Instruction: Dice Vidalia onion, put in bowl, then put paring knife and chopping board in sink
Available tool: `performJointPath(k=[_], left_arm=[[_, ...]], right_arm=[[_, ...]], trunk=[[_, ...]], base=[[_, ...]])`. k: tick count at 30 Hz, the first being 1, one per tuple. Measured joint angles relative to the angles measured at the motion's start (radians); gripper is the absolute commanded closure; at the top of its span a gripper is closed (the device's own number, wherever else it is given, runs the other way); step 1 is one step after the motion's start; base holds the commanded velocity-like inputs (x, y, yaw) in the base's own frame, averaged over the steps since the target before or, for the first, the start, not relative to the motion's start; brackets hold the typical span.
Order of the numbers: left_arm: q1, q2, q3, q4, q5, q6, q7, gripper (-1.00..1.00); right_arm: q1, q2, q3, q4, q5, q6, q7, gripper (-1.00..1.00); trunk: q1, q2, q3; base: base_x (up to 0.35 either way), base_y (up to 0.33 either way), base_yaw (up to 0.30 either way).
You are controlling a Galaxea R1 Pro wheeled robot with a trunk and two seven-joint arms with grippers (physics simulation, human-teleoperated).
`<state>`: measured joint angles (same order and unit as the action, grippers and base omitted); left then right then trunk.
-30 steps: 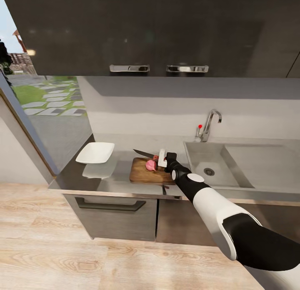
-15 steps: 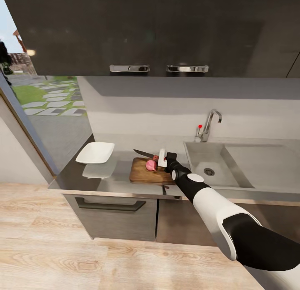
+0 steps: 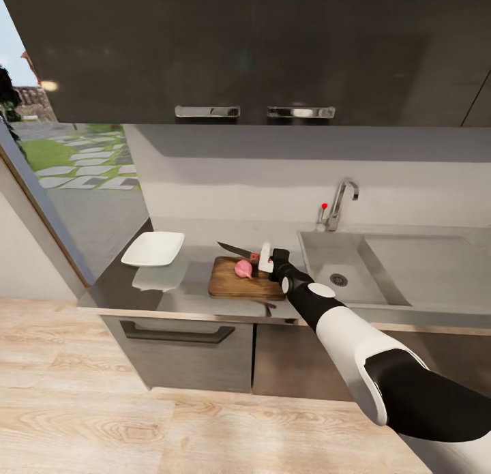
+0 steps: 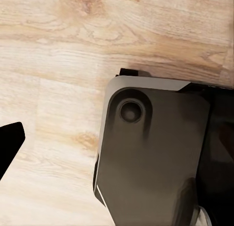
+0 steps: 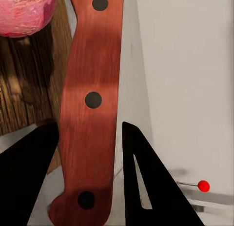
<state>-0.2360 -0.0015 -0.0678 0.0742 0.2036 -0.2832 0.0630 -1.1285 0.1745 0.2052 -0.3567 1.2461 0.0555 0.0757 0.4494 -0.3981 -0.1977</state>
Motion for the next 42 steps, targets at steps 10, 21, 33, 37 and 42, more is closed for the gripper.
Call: performJointPath(k=[10, 21, 33, 37, 42], left_arm=[[0.000, 0.000, 0.000, 0.000, 0.000, 0.002, 0.002, -1.00], [0.000, -0.001, 0.000, 0.000, 0.000, 0.002, 0.002, -1.00], [0.000, -0.001, 0.000, 0.000, 0.000, 0.002, 0.002, -1.00], [0.000, -0.001, 0.000, 0.000, 0.000, 0.002, 0.002, -1.00], [0.000, -0.001, 0.000, 0.000, 0.000, 0.002, 0.002, -1.00]], right_arm=[[0.001, 0.000, -0.005, -0.046, -0.007, 0.001, 0.002, 1.00], [0.002, 0.000, 0.001, -0.100, 0.005, 0.002, 0.006, 1.00], [0.002, 0.000, 0.007, -0.104, 0.073, 0.010, 0.037, 1.00], [0.002, 0.000, 0.006, -0.105, 0.265, 0.019, 0.061, 1.00], [0.002, 0.000, 0.008, -0.105, 0.275, 0.026, 0.066, 1.00]], trunk=[[0.000, 0.000, 0.000], [0.000, 0.000, 0.000], [0.000, 0.000, 0.000], [0.000, 0.000, 0.000], [0.000, 0.000, 0.000]], base=[[0.000, 0.000, 0.000], [0.000, 0.000, 0.000], [0.000, 0.000, 0.000], [0.000, 0.000, 0.000], [0.000, 0.000, 0.000]])
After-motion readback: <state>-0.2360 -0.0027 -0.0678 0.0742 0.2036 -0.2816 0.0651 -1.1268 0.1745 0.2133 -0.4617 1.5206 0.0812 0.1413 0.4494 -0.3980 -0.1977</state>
